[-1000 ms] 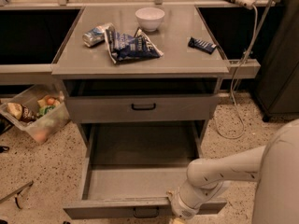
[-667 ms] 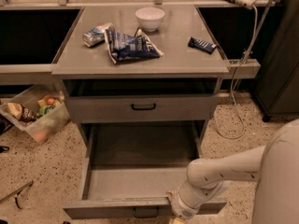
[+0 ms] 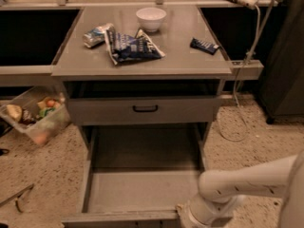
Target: Open middle drawer
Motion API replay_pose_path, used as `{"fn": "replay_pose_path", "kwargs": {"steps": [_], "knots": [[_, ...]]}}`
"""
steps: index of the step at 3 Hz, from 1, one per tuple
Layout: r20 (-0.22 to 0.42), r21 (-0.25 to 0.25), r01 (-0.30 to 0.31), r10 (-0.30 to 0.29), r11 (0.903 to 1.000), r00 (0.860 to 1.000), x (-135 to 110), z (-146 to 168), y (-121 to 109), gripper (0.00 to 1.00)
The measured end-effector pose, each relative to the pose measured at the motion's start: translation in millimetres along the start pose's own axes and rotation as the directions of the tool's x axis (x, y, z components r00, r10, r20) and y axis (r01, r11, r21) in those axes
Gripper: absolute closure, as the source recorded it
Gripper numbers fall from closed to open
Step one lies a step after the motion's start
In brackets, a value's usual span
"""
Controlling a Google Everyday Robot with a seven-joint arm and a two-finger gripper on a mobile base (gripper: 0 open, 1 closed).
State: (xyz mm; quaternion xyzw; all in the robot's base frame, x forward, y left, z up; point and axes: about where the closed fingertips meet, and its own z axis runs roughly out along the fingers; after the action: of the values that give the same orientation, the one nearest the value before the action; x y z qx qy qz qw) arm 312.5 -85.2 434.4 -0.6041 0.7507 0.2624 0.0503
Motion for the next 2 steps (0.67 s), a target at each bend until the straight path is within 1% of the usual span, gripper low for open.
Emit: {"fn": "replay_pose_path", "kwargs": {"steps": [1, 2], "knots": [[0.005, 0.0, -0.076, 0.076, 0.9971, 0.997, 17.4, -13.6, 38.3, 0.0], [0.005, 0.0, -0.076, 0.076, 0.9971, 0.997, 17.4, -13.6, 38.3, 0.0]]}}
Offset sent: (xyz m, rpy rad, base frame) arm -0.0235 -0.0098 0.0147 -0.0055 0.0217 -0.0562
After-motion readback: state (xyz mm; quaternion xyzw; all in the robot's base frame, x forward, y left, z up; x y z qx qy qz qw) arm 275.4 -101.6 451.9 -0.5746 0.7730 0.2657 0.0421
